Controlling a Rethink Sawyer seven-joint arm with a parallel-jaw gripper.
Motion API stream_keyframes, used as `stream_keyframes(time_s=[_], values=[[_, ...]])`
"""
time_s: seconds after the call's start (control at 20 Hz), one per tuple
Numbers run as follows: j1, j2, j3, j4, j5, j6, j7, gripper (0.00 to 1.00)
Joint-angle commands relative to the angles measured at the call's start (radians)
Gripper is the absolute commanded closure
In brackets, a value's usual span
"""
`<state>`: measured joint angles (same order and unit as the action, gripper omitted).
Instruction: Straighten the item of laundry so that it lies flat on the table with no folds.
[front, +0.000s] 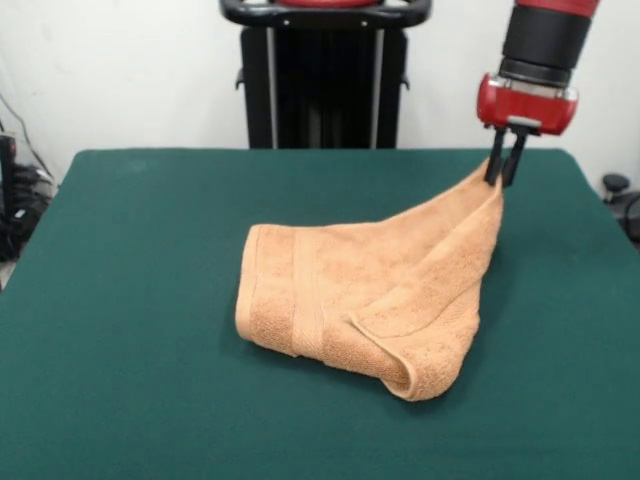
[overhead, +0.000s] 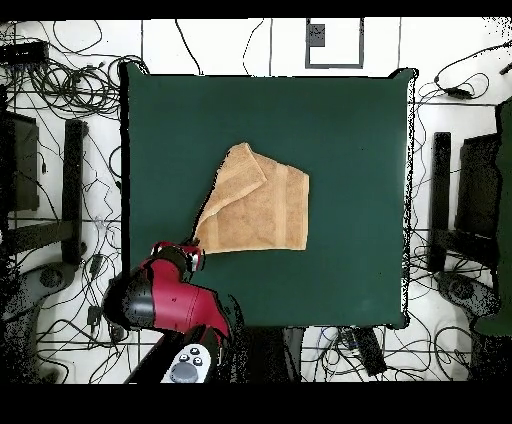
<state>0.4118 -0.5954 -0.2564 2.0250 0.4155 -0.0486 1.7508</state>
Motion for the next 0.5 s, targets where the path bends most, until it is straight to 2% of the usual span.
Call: stream_keyframes(time_s=[0.05,0.5], values=[[0.027,0.032,-0.003,-0.085,0.108,0.107,0.255,1.0],[0.088,0.086,-0.044,-0.145,0.193,0.144,0.264,1.0]])
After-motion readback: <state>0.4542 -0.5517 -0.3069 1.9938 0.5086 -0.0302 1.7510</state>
